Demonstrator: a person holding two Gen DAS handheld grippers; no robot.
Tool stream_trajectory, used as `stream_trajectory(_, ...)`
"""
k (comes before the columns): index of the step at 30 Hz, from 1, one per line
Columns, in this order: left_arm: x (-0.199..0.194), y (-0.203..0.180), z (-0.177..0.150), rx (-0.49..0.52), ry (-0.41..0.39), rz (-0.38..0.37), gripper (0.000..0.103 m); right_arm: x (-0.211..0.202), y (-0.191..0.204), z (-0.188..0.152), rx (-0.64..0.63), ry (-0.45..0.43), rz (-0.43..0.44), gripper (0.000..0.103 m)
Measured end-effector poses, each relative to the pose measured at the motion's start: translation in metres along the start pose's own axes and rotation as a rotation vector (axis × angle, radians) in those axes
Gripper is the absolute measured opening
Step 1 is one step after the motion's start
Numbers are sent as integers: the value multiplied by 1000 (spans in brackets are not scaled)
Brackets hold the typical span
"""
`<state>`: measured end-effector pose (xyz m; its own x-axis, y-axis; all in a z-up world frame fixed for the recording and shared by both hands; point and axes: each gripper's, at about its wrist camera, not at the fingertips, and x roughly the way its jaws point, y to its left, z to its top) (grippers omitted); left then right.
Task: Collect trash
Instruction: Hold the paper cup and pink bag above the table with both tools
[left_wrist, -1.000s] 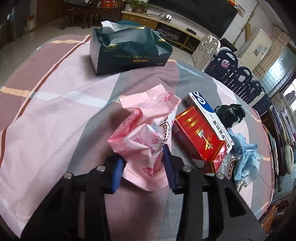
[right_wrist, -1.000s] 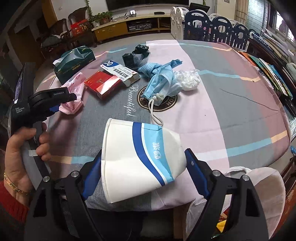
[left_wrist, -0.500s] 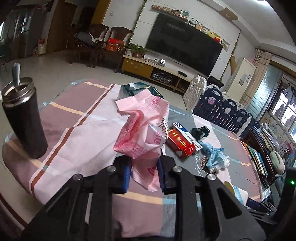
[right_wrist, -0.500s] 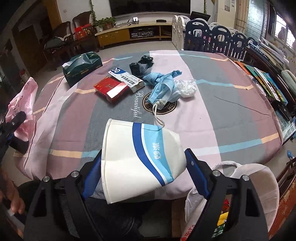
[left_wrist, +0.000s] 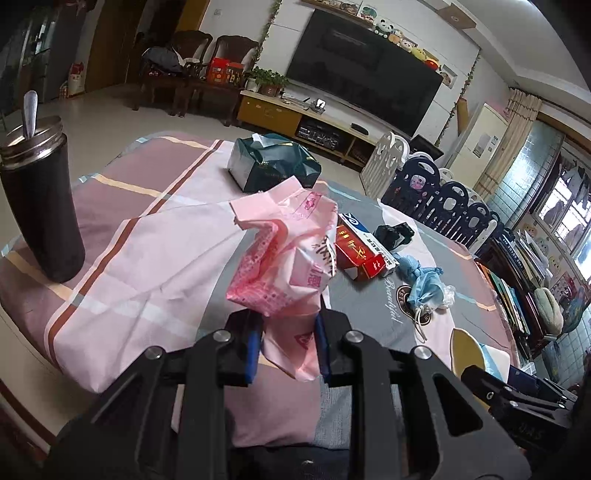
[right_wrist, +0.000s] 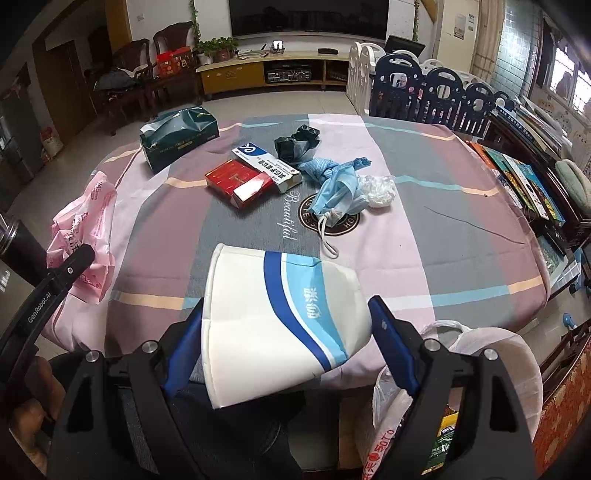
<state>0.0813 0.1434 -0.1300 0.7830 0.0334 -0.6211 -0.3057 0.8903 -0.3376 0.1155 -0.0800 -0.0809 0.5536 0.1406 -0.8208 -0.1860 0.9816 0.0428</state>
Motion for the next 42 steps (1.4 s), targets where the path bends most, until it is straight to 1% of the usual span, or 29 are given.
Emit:
stream_trajectory(15,9,0,-2,-9,34,-1,26,12,6,-7,-2,40,-1,83)
stream_trajectory(42,15,0,-7,-12,53,1,26,22,8,-13,-2,67,1,83)
